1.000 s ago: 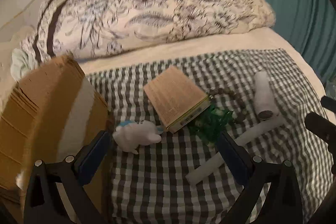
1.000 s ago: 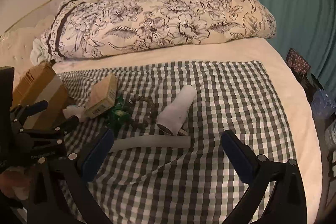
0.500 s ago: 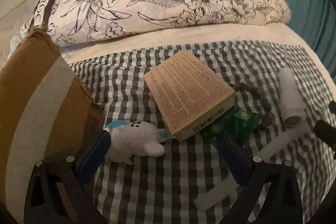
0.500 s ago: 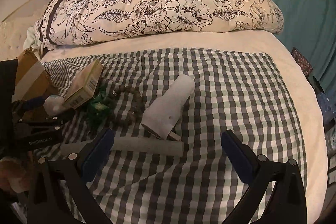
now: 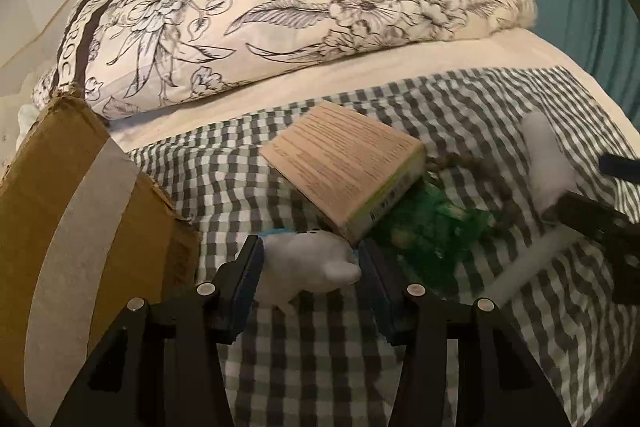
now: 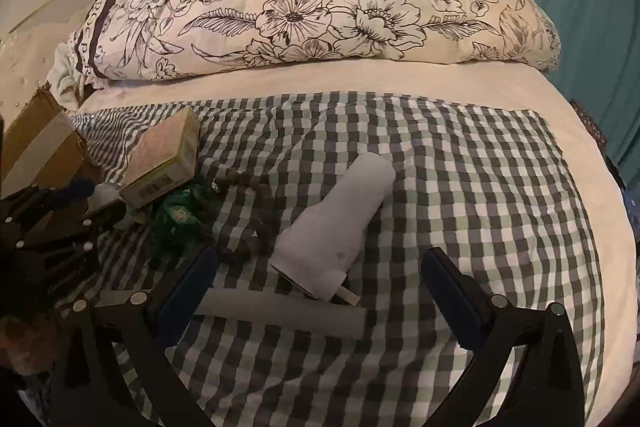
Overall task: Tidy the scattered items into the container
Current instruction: 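Grasp the white plush toy with the left gripper while the right gripper grasps the white roll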
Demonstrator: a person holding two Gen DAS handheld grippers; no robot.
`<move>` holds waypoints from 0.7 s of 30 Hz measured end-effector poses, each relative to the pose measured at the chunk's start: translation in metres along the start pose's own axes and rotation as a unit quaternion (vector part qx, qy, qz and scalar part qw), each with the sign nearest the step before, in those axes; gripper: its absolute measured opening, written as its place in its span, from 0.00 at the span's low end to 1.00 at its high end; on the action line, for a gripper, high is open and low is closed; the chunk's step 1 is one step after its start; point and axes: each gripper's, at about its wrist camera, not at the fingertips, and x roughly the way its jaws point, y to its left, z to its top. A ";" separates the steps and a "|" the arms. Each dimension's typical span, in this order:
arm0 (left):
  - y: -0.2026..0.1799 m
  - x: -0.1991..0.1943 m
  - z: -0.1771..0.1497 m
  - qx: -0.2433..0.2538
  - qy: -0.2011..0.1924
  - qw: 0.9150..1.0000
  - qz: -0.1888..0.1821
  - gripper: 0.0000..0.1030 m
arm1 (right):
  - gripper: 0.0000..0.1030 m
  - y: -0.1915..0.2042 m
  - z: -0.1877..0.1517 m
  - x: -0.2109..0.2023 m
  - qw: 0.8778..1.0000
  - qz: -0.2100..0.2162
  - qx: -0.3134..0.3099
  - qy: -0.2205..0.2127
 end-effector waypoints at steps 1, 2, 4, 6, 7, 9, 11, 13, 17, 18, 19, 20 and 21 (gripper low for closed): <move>-0.002 -0.002 -0.002 0.003 0.001 1.000 -0.005 0.47 | 1.00 0.000 0.000 0.003 1.000 -0.003 -0.003 0.002; -0.003 -0.005 -0.003 0.006 0.003 1.000 -0.013 0.37 | 1.00 0.000 0.000 0.005 1.000 -0.006 -0.004 0.004; -0.004 -0.007 -0.005 0.003 0.016 0.999 -0.030 0.15 | 1.00 -0.001 -0.002 0.009 1.000 -0.007 -0.005 0.010; -0.004 -0.008 -0.006 -0.001 0.027 0.999 -0.037 0.15 | 0.99 -0.003 -0.004 0.013 1.000 -0.011 -0.005 0.018; -0.003 -0.009 -0.006 -0.003 0.026 0.999 -0.033 0.15 | 0.99 -0.003 -0.005 0.014 1.000 -0.013 -0.006 0.020; -0.001 -0.015 -0.003 -0.010 0.020 1.000 -0.018 0.17 | 0.98 -0.005 -0.006 0.015 1.000 -0.016 -0.007 0.021; 0.002 -0.023 0.001 -0.017 0.005 1.000 -0.004 0.33 | 0.72 -0.006 -0.006 0.015 1.000 -0.012 -0.006 0.022; 0.004 -0.029 0.004 -0.026 -0.007 1.000 0.002 0.88 | 0.50 -0.007 -0.007 0.018 0.999 -0.002 0.000 0.034; 0.003 -0.030 0.006 -0.030 -0.026 0.999 0.009 0.98 | 0.48 -0.002 -0.010 0.018 0.999 -0.007 -0.009 0.045; 0.001 -0.023 0.006 -0.027 -0.019 0.999 0.015 0.98 | 0.48 -0.002 -0.010 0.017 0.999 -0.006 -0.008 0.045; 0.000 -0.015 0.005 -0.026 -0.009 0.999 0.022 0.98 | 0.48 -0.003 -0.009 0.015 0.999 -0.005 -0.005 0.045; 0.000 -0.006 0.004 -0.028 0.005 0.999 0.029 0.98 | 0.47 -0.004 -0.009 0.013 0.999 -0.005 -0.004 0.045; 0.001 0.002 0.003 -0.034 0.018 0.999 0.033 0.98 | 0.47 -0.005 -0.008 0.010 0.999 -0.007 -0.003 0.043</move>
